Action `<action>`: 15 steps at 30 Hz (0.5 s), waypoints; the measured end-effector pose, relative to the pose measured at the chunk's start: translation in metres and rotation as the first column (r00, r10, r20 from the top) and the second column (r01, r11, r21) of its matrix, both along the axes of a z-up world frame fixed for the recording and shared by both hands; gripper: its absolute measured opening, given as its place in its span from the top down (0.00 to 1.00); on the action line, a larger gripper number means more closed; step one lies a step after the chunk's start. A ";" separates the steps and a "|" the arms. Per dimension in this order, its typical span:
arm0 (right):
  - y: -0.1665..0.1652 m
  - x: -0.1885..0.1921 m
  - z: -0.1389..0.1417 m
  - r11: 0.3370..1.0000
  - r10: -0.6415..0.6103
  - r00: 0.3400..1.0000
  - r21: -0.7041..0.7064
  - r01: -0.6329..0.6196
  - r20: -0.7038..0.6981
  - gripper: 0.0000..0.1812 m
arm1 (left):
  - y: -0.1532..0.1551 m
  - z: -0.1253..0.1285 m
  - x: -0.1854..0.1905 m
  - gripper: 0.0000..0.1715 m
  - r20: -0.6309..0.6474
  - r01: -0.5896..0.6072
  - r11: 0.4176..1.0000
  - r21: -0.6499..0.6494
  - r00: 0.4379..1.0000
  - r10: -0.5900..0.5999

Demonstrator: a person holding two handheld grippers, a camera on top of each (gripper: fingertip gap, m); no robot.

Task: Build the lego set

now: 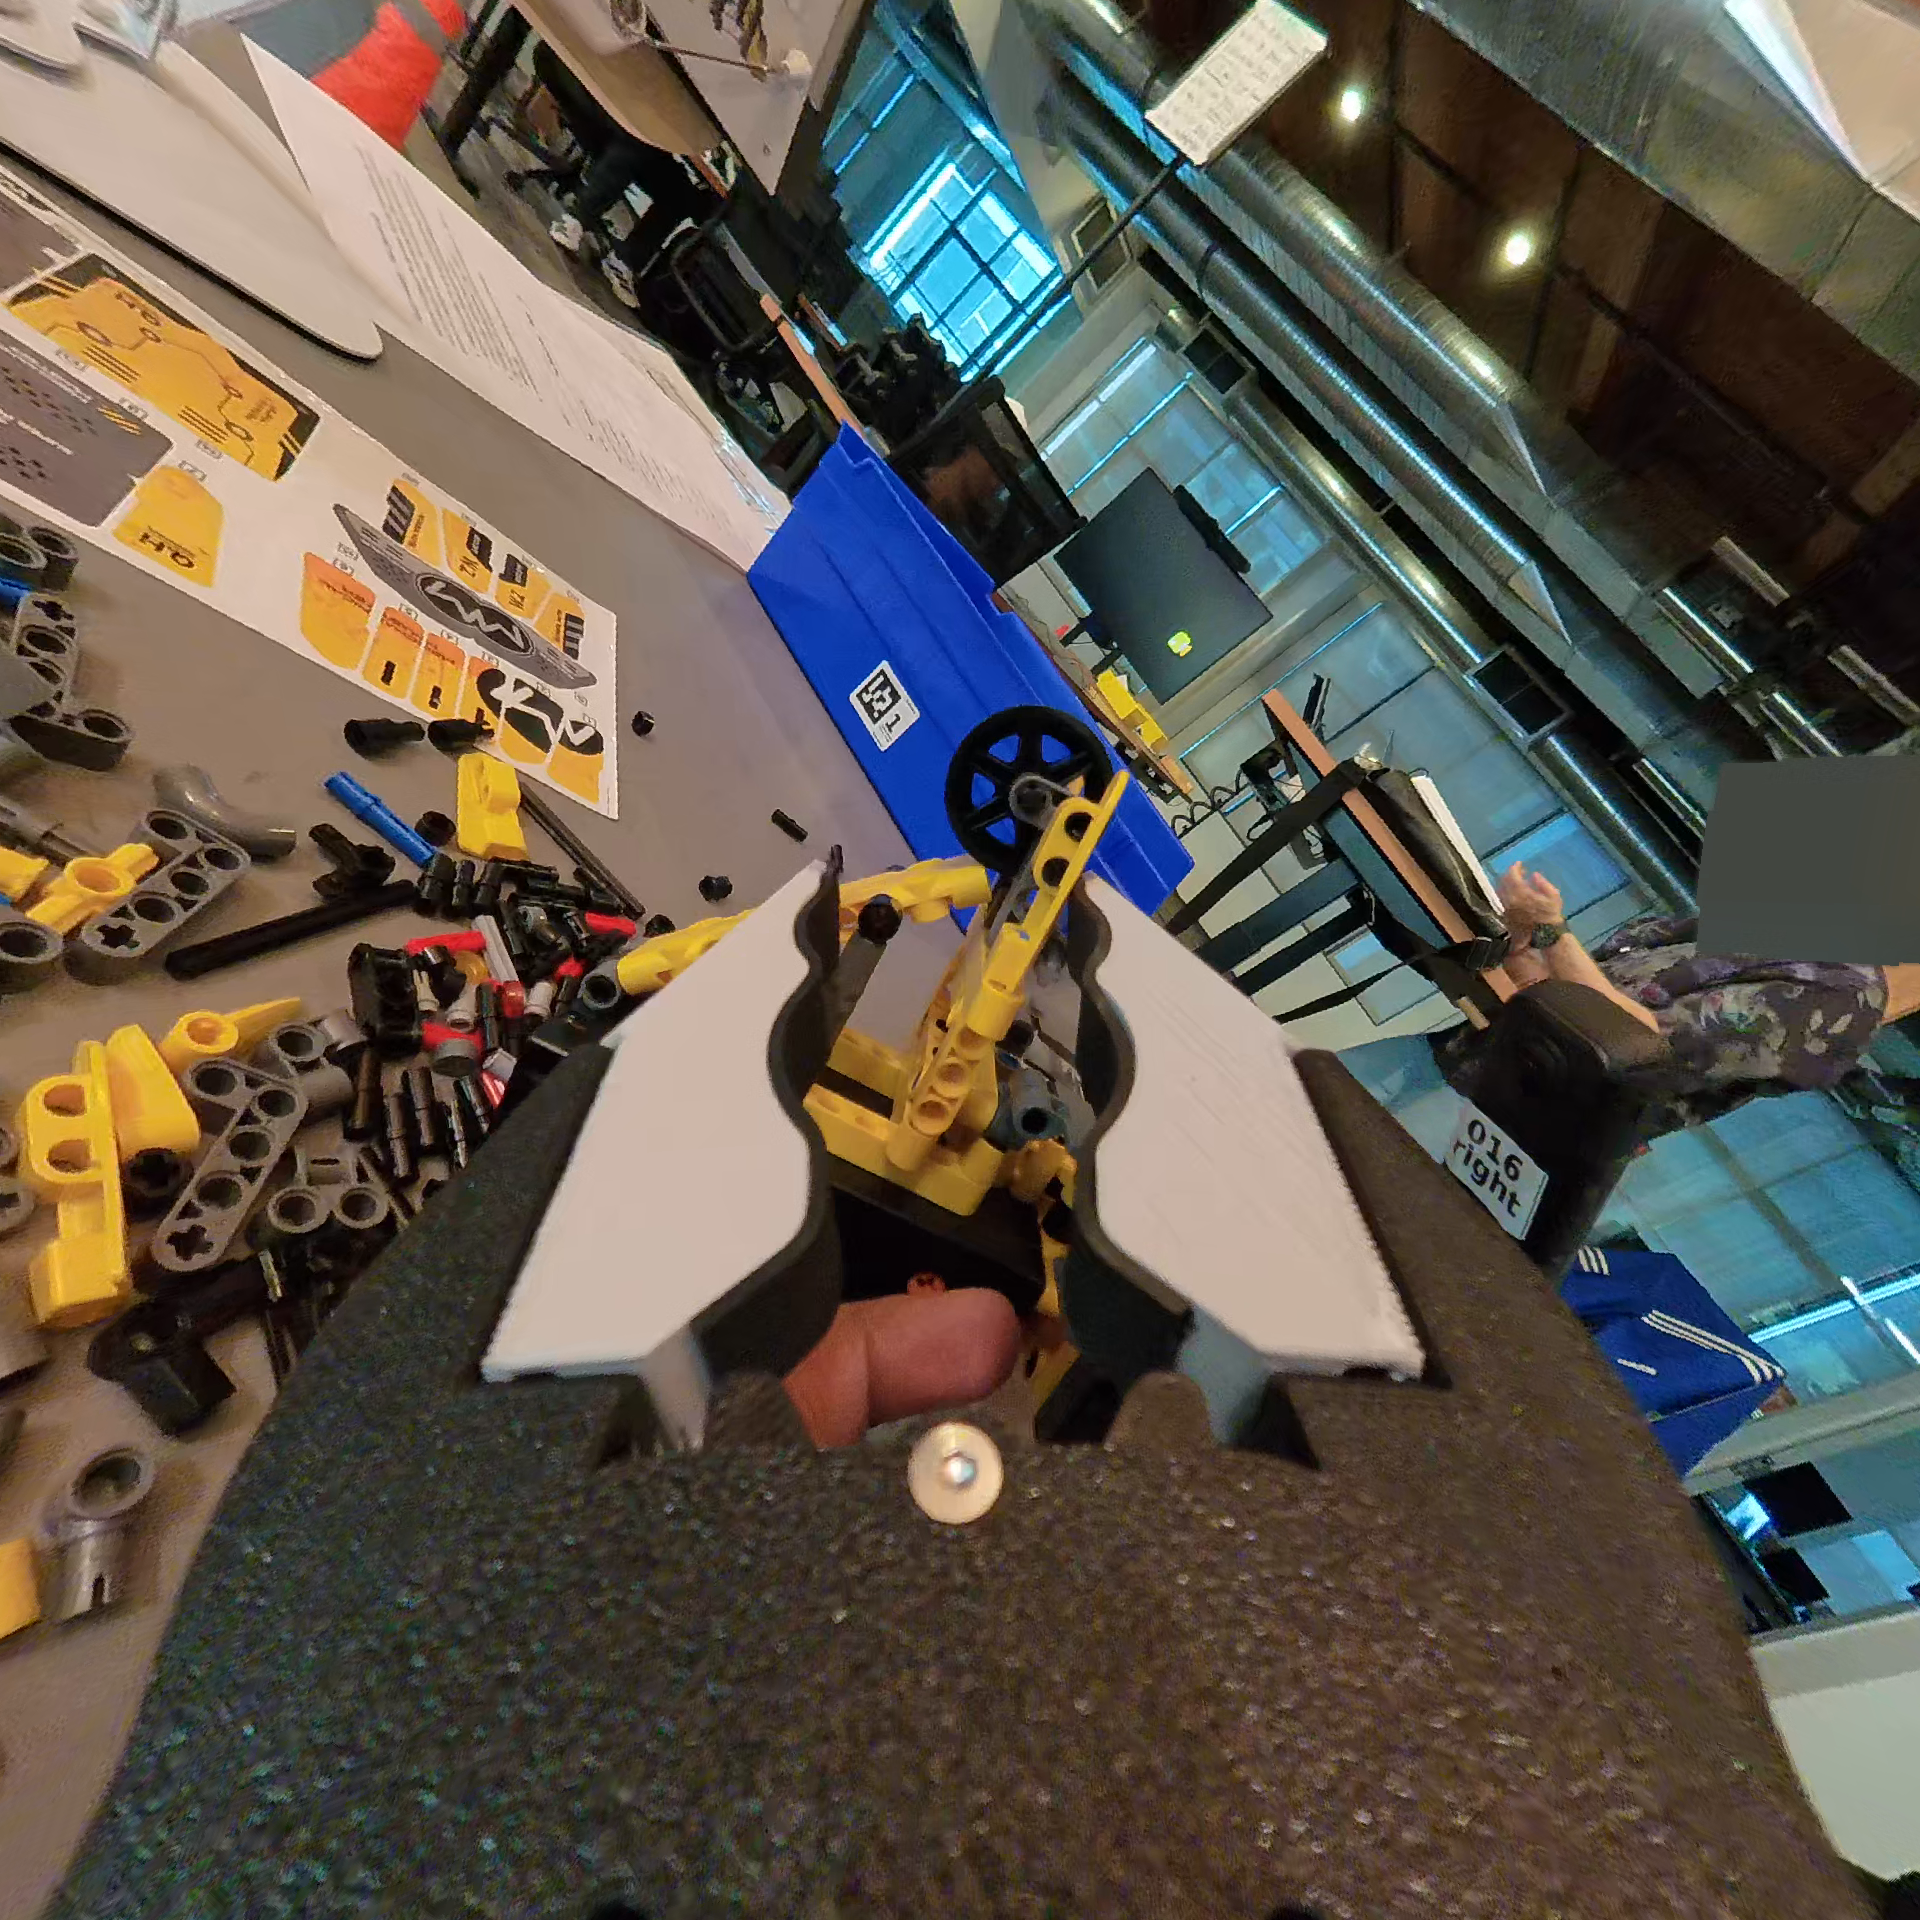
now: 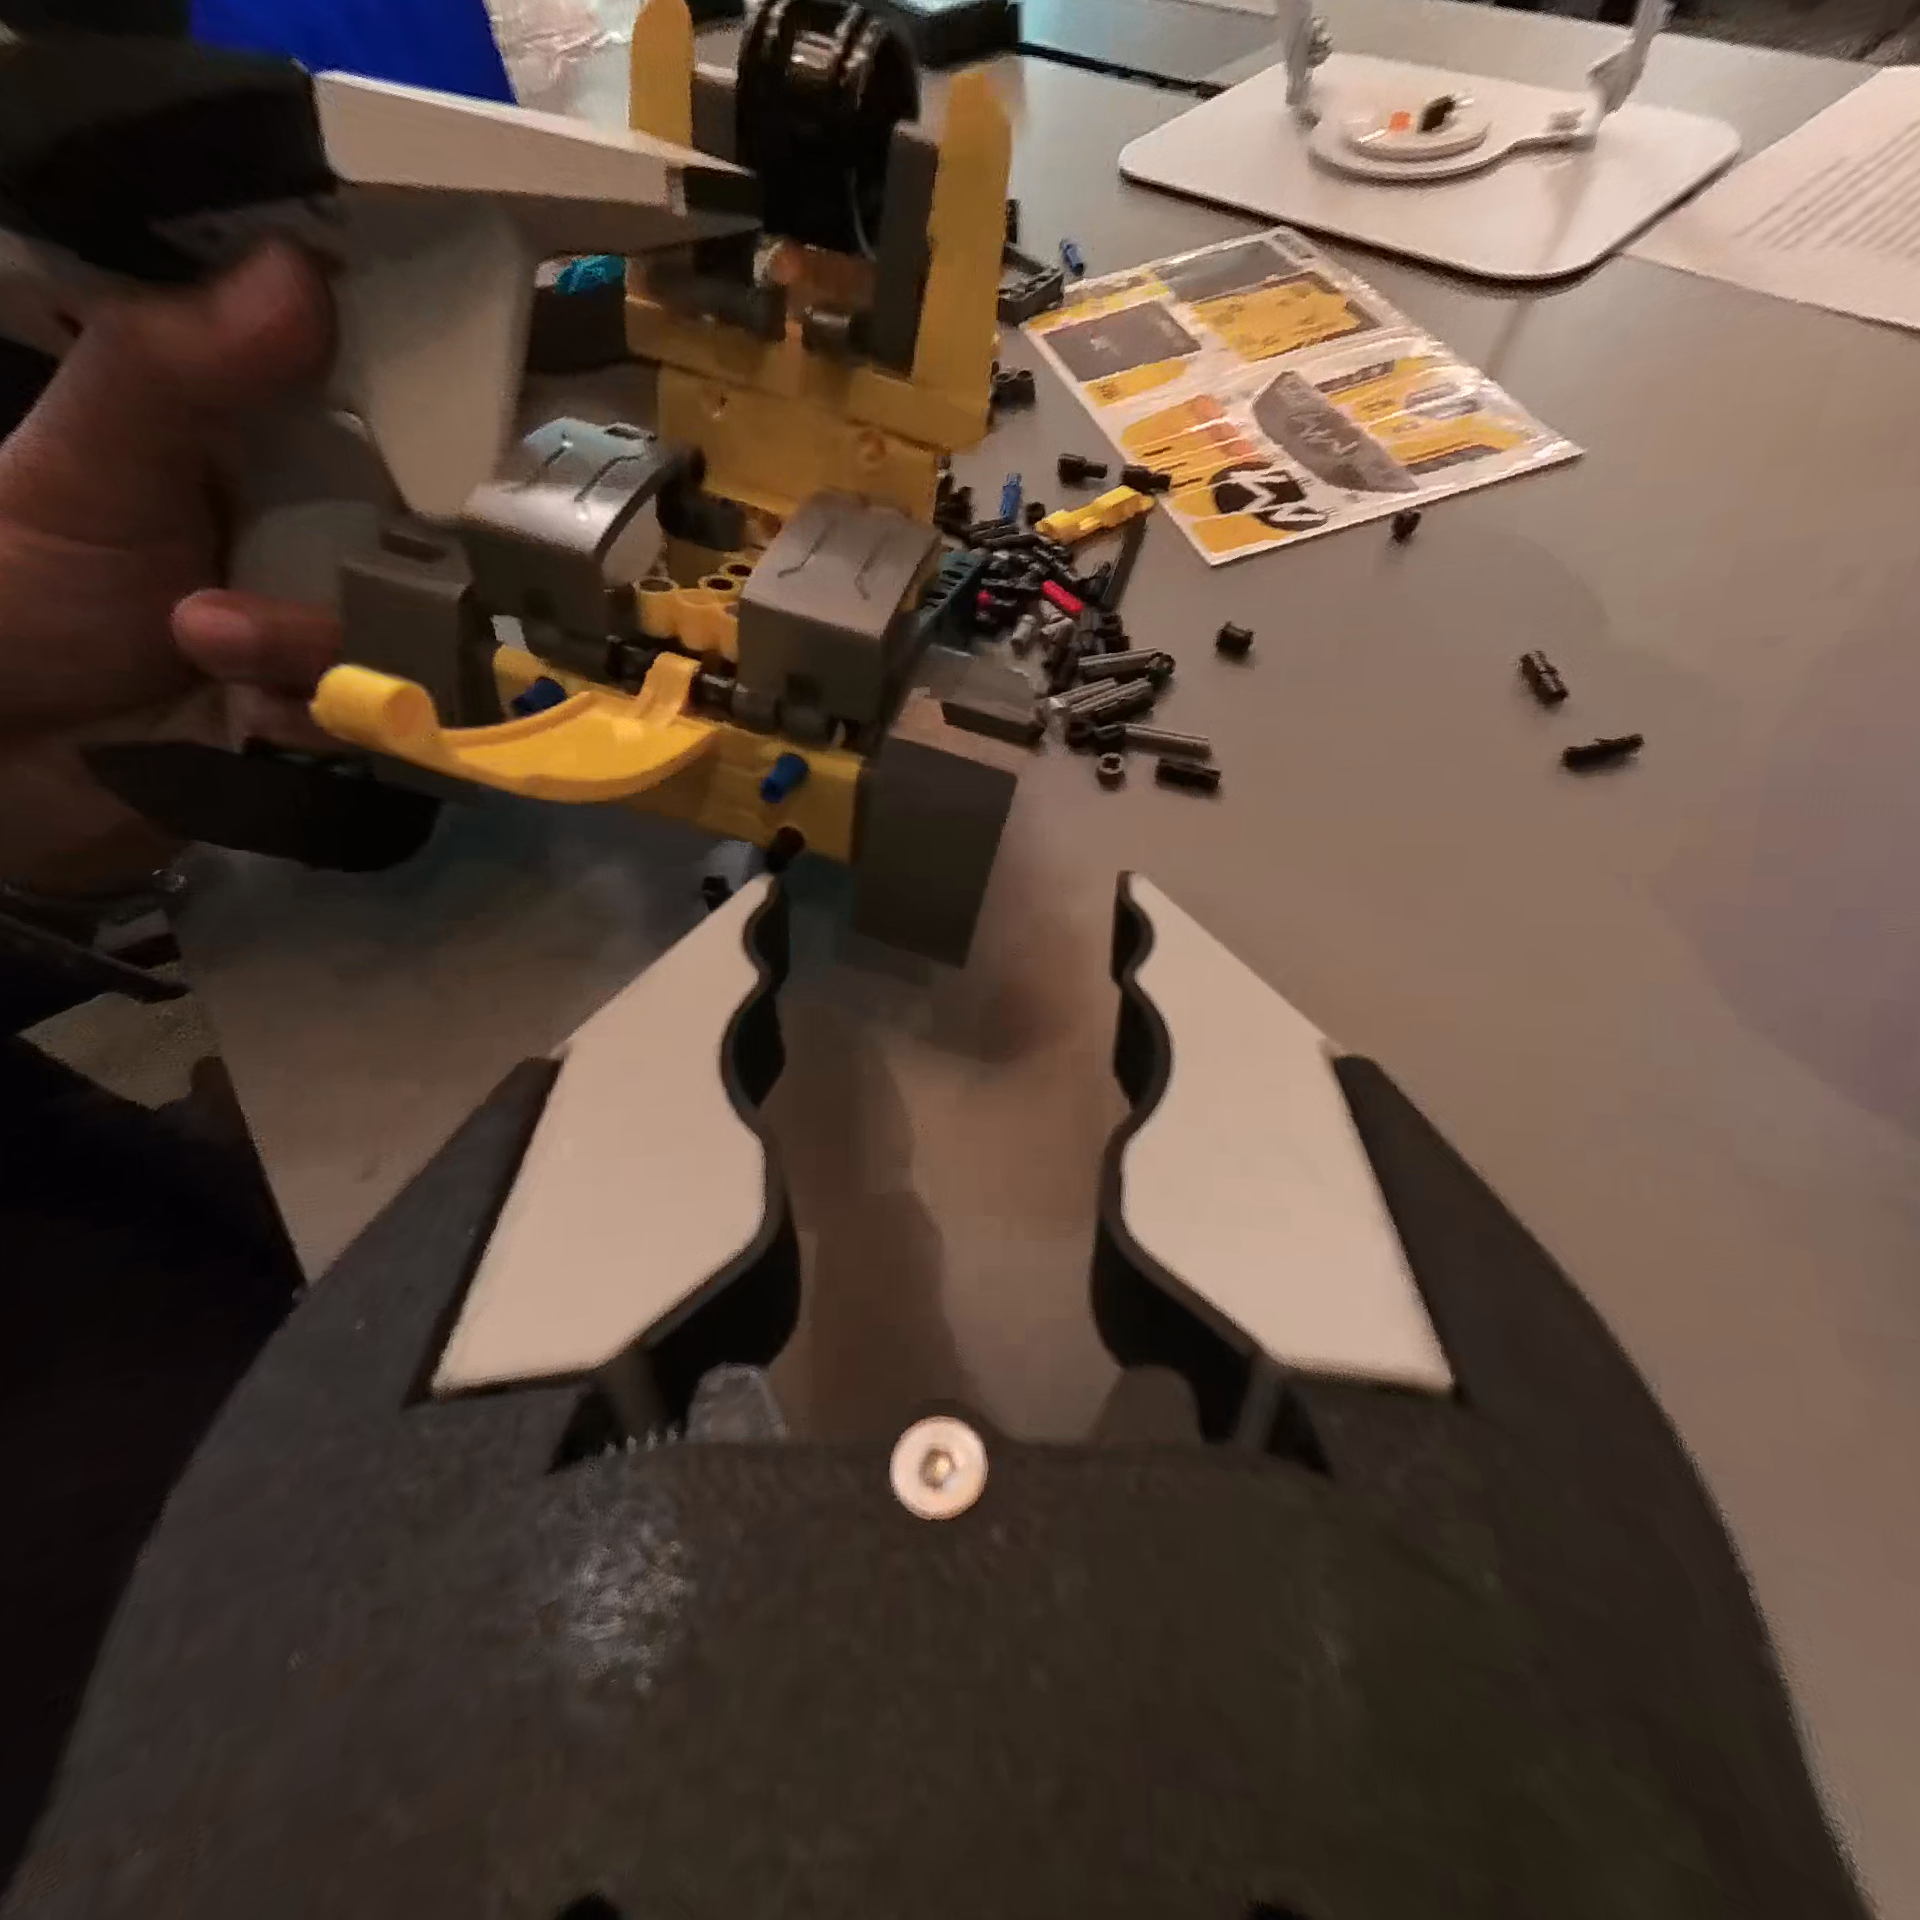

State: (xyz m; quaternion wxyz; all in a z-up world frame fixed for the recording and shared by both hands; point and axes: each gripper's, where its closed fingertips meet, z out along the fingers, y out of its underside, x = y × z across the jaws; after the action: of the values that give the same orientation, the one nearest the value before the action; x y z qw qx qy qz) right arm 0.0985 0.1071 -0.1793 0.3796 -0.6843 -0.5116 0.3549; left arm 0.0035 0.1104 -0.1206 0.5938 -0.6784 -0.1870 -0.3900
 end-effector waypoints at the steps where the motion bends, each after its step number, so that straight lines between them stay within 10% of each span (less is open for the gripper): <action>1: -0.003 -0.003 0.000 1.000 0.027 1.000 -0.012 -0.027 0.000 0.68 | 0.000 0.000 -0.001 0.75 0.001 -0.004 1.000 0.001 1.000 0.004; 6: -0.014 -0.009 -0.001 0.984 0.106 0.994 -0.139 -0.110 -0.034 0.87 | -0.001 0.000 -0.006 0.75 0.024 -0.009 1.000 0.007 1.000 0.009; 15: -0.008 0.007 0.023 0.961 0.117 0.982 -0.231 -0.149 -0.147 0.89 | -0.005 0.002 0.006 0.75 0.061 0.049 0.999 0.000 0.997 -0.049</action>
State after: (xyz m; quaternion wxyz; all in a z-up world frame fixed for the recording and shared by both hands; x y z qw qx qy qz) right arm 0.1051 0.0987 -0.1568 0.3018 -0.6642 -0.4833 0.4839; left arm 0.0091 0.1054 -0.1187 0.5778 -0.6710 -0.1886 -0.4247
